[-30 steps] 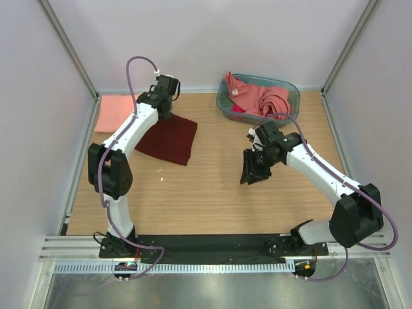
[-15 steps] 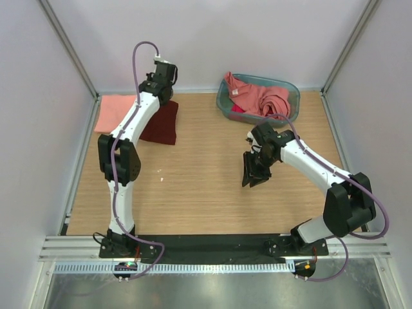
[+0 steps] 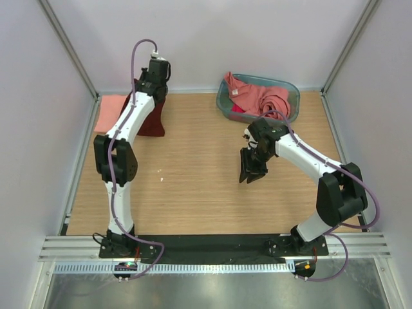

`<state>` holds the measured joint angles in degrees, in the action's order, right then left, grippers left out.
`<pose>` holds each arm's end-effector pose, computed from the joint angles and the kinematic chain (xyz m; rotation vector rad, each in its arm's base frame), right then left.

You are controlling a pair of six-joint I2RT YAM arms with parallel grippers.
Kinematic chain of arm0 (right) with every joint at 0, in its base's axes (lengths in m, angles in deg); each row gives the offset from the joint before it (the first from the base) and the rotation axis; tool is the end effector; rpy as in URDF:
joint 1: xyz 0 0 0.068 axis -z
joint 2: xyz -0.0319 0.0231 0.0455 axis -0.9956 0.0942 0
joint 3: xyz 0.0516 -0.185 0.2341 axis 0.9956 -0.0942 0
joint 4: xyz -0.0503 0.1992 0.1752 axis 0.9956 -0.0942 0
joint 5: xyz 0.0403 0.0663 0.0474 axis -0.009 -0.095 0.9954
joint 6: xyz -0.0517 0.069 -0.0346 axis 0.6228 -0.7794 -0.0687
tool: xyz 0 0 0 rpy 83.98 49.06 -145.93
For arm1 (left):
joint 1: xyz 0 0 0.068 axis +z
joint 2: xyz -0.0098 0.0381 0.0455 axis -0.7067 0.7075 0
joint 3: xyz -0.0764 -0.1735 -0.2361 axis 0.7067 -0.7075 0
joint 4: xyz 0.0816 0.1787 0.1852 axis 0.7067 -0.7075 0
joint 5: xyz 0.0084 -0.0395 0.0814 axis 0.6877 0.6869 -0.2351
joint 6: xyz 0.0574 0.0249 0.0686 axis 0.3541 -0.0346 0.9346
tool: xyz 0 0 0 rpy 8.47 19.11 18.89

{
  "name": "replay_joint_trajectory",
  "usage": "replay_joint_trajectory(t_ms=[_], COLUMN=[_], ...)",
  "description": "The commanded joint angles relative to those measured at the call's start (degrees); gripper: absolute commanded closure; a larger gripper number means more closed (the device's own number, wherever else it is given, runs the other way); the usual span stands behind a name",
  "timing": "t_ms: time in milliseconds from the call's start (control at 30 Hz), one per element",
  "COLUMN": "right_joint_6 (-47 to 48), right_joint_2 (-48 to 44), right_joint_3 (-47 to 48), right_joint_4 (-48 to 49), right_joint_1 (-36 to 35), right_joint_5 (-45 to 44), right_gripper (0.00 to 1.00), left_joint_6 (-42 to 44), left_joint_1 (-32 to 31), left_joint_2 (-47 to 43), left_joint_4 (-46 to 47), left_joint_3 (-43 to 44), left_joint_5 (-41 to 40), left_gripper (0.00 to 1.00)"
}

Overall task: Fold and stack the t-shirts
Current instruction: Neatly place the folded tshirt to the corner

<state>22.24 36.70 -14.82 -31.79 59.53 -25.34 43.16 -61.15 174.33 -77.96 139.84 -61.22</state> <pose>0.2659 0.1538 0.2160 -0.1244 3.0210 0.5818 0.5317 -0.0924 0.3363 0.1801 2.1052 0.8747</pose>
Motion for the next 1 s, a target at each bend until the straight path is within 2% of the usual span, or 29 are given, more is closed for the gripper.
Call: replay_joint_trajectory(t_ms=[0,233,967], right_joint_6=[1.0,0.9,0.7], right_joint_2=[0.7,1.4,1.3], right_joint_3=[2.4,2.8,2.5], right_joint_4=[0.7,1.1,1.2], right_joint_1=[0.4,0.4,0.4], right_joint_5=[0.9,1.6,1.6], right_gripper=[0.61,0.61,0.61], left_joint_6=[4.3,7.0,8.5], left_joint_1=[1.4,1.9,3.4], left_joint_2=[-5.6,-9.2,-9.3], left_joint_4=[5.3,7.4,9.9], left_joint_3=[1.1,-0.9,-2.7], left_joint_5=[-1.8,-2.4,-1.8], left_gripper=[1.00,1.00,1.00])
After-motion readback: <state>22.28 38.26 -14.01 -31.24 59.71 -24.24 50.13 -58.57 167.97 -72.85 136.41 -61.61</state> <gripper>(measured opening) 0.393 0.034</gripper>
